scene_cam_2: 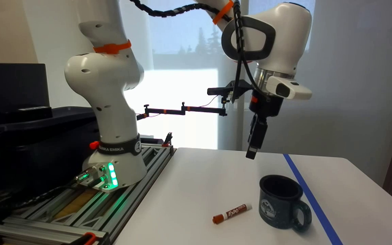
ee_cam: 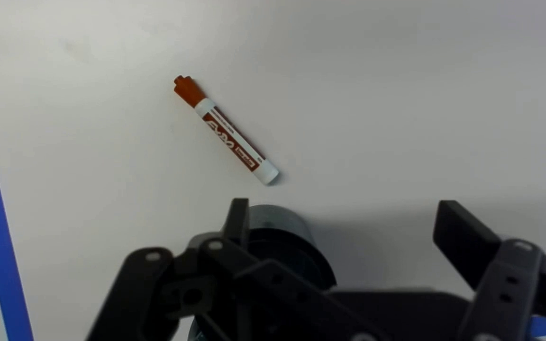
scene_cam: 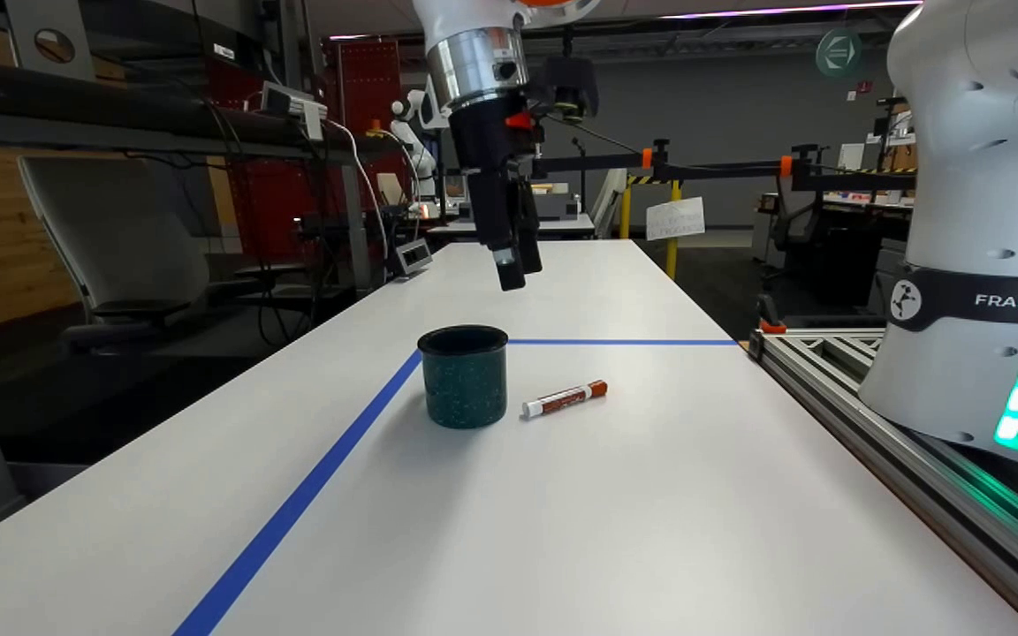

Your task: Remove the marker from the mug

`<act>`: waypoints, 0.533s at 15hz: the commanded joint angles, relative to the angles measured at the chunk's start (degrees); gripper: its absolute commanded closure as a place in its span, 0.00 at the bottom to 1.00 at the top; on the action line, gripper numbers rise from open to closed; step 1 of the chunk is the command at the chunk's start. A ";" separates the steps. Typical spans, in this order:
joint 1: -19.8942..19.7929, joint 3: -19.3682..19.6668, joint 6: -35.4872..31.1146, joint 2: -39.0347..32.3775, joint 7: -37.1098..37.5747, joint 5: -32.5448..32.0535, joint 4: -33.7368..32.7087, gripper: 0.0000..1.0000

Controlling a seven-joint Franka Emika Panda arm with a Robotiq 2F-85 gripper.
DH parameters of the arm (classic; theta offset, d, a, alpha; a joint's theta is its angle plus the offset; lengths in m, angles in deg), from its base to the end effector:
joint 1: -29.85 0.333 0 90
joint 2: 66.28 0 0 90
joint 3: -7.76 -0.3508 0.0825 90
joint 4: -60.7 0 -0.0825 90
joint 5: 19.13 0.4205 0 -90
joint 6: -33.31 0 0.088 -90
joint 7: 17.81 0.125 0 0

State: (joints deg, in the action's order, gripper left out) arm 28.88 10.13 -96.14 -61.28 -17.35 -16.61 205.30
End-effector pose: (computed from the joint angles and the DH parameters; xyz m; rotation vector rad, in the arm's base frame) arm 0.4509 -0.0243 0.2843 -3.0866 0.1495 0.2732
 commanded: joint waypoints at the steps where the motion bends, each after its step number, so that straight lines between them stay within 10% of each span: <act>1: -0.25 -0.24 0.01 0.02 -0.01 0.14 -0.02 0.00; 8: -0.25 -0.24 -0.39 0.02 0.12 0.25 0.07 0.00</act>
State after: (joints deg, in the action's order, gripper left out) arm 28.88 10.13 -96.63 -61.26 -17.20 -16.39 205.44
